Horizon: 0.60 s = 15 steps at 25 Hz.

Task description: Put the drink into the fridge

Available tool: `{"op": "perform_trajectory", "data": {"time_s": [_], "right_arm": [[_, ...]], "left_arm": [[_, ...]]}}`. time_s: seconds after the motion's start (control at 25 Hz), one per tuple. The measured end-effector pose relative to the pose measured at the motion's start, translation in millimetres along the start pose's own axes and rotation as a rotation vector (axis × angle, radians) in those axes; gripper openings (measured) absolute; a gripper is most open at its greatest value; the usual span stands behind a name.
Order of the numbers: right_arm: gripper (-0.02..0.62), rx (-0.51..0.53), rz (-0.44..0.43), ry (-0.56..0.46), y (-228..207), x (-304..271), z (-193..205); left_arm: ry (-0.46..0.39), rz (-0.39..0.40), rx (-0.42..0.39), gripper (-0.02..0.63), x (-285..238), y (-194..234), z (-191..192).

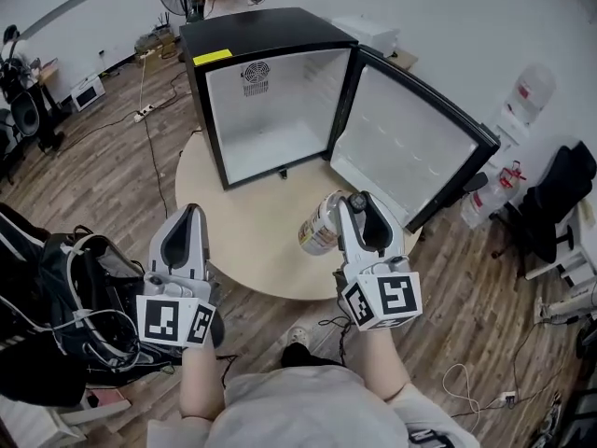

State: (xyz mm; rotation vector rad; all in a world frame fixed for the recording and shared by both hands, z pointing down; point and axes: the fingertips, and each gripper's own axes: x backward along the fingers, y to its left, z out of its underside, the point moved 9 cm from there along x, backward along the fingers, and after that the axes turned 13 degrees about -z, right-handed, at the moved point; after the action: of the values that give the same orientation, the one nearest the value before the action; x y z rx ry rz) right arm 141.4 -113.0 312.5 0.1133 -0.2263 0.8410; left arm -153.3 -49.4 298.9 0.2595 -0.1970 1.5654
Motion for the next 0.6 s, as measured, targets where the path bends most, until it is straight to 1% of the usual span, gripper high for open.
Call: {"op": "perform_trajectory", "data": {"time_s": [0.4, 0.6], "right_arm": [[0.156, -0.011, -0.094, 0.003, -49, -35, 10], [0.156, -0.024, -0.116, 0.007, -68, -49, 20]], "left_arm": [[-0.018, -0.074, -0.016, 0.006, -37, -21, 9], [-0.027, -0.107, -0.032, 0.006, -48, -26, 14]]}}
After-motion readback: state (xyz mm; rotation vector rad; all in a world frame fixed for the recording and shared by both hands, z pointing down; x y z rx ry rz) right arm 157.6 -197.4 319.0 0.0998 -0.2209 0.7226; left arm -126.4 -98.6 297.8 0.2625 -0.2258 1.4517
